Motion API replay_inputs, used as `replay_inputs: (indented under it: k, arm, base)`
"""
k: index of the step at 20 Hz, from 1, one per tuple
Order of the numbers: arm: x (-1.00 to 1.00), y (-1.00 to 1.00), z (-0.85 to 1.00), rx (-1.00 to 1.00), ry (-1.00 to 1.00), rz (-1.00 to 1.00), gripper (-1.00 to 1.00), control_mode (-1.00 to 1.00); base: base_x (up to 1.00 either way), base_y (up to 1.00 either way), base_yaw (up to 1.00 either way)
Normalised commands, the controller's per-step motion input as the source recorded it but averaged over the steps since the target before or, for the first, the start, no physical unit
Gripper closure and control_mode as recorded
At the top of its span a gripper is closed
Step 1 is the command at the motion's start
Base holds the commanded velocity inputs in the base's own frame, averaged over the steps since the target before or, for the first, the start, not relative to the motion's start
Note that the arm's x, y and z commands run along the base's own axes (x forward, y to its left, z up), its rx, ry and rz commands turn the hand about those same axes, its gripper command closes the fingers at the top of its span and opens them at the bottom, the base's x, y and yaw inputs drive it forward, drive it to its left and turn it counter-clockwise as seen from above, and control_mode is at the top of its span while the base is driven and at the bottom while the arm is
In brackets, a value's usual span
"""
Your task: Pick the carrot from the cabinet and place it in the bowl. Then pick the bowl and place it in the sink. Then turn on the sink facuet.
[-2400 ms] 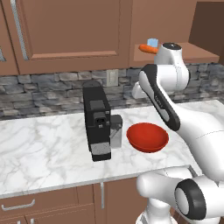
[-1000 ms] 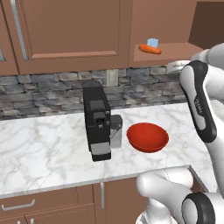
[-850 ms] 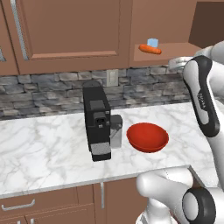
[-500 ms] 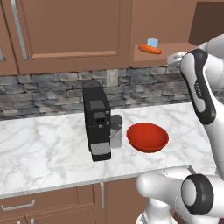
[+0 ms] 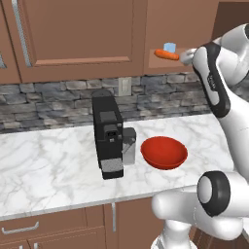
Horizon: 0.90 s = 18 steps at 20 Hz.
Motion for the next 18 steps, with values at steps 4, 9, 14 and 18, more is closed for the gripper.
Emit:
replay_inputs:
  k: [4,9,14,18]
  arm:
    - [0.45,0.00,0.00,-0.05,-0.13,0.00,-1.00,-1.00]
    - [0.42,0.00,-0.01,-0.03,-0.05,0.02,-1.00,-1.00]
    - [0.41,0.00,-0.04,-0.05,0.00,0.05,-1.00,-1.00]
    - [0.37,0.00,0.00,-0.01,0.00,0.08,-1.00,-1.00]
  base:
    - [0.00,0.00,0.00]
    - [0.00,0.00,0.00]
    - [0.00,0.00,0.00]
    - [0.00,0.00,0.00]
